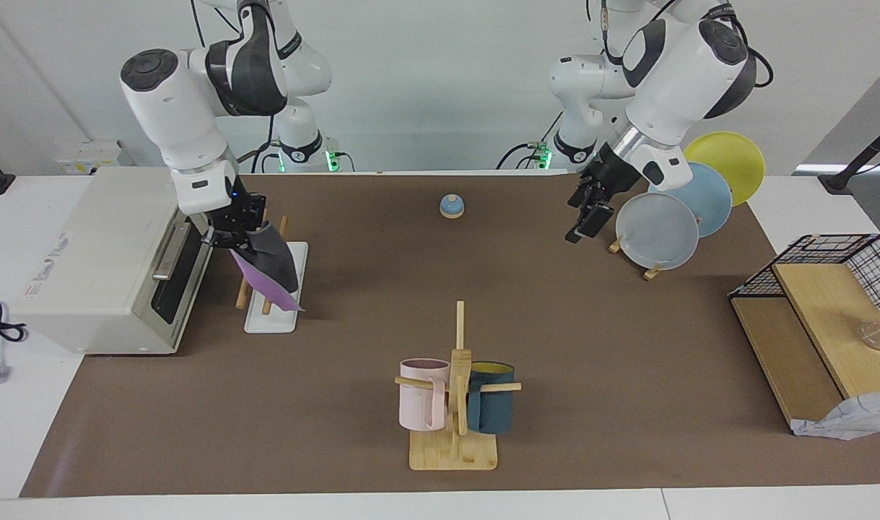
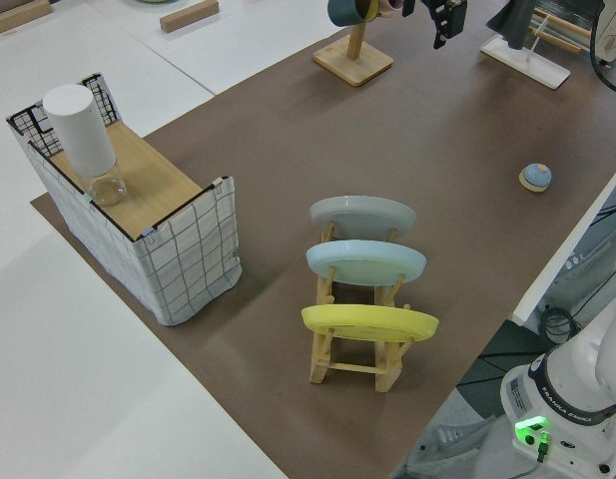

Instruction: Fold towel and hang on rack

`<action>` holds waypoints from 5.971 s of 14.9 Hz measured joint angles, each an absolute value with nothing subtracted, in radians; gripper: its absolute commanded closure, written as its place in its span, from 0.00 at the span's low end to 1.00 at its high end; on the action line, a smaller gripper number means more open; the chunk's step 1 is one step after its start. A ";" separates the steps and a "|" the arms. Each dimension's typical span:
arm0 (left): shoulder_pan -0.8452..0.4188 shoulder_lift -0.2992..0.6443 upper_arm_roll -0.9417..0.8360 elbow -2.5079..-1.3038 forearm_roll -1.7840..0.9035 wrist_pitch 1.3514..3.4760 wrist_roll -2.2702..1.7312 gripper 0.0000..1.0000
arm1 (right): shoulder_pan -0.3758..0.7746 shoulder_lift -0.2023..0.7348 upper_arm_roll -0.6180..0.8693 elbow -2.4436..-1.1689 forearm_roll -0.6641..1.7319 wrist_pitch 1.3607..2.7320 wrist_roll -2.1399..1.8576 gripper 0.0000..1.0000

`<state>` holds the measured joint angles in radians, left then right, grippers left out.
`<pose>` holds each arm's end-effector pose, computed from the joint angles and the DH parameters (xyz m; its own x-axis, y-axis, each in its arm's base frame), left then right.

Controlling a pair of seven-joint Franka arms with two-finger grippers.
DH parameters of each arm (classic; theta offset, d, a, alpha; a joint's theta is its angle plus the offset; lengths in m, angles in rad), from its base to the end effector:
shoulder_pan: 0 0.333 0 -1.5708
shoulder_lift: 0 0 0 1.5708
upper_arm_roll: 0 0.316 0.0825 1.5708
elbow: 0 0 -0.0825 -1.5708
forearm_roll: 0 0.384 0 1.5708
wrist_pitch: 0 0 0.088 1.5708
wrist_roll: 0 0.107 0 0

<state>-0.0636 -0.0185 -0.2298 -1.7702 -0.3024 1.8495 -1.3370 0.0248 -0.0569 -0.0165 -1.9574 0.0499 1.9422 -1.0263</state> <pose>0.5367 -0.1876 0.5678 0.4445 0.8568 -0.2613 0.8956 -0.4190 0.1498 0.5468 0.0078 0.5038 0.5242 0.8493 0.0625 0.8506 -0.5258 0.0103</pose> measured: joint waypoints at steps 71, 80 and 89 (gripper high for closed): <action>0.007 -0.024 -0.187 -1.654 -0.036 1.590 -0.154 0.00 | 0.024 -0.047 0.018 -1.658 -0.008 1.556 -0.212 0.00; 0.007 -0.024 -0.187 -1.654 -0.036 1.590 -0.154 0.00 | 0.013 0.043 0.003 -1.544 0.011 1.379 0.015 0.00; 0.007 -0.024 -0.187 -1.654 -0.036 1.590 -0.154 0.00 | 0.008 0.063 0.002 -1.510 0.010 1.361 0.074 0.00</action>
<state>0.0072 -0.0239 -0.1871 -1.6542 -0.0356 1.5897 -0.1537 0.0078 0.0634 0.0021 -1.5103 0.0096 1.3611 0.0742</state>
